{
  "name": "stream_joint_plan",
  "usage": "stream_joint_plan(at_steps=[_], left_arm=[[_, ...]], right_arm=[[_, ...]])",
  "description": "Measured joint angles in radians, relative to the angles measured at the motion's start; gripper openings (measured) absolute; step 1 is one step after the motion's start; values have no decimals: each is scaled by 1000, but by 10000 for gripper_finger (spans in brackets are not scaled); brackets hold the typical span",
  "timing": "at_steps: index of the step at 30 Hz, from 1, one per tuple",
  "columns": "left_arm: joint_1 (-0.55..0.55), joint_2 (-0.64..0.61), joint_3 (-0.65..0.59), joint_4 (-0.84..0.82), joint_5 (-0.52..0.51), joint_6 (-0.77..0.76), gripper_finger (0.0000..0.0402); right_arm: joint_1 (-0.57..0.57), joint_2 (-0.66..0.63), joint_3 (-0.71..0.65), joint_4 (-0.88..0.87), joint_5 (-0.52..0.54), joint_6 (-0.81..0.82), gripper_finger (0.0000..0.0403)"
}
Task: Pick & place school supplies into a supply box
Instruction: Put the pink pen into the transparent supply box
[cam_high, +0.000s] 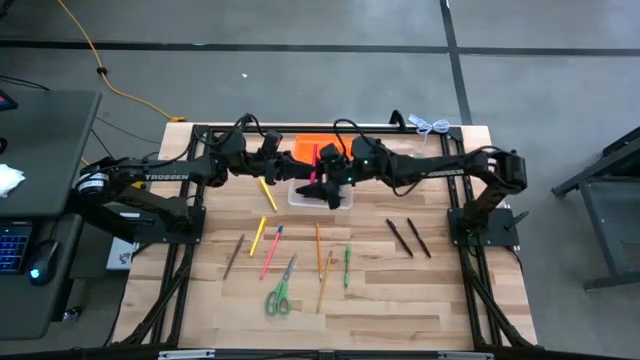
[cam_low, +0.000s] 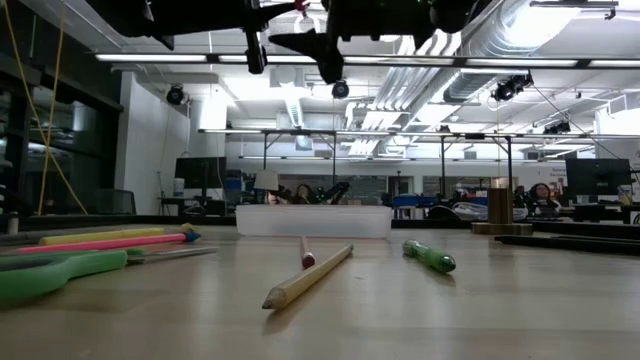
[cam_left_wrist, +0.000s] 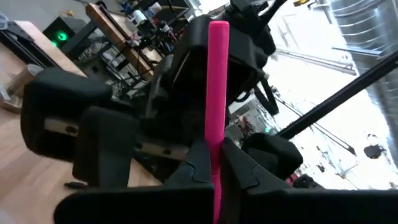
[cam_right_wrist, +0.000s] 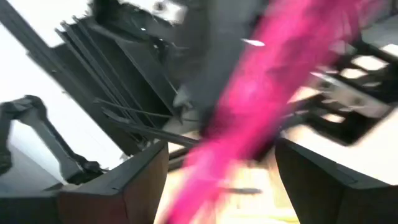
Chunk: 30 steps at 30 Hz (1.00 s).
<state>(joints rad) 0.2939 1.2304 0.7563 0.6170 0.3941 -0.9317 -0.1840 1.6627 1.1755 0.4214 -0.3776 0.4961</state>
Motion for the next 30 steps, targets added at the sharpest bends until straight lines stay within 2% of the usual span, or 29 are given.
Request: stream_joint_plan(at_steps=[4, 21, 30], left_arm=[[0, 0, 0, -37, 11, -6, 32], [2, 1, -1, -47, 46, 11, 32], [2, 1, -1, -48, 56, 10, 32]], right_arm=[[-24, -25, 2, -6, -44, 16, 273], [-29, -33, 2, -110, -33, -25, 271], [-45, -34, 2, -124, -75, -25, 225]])
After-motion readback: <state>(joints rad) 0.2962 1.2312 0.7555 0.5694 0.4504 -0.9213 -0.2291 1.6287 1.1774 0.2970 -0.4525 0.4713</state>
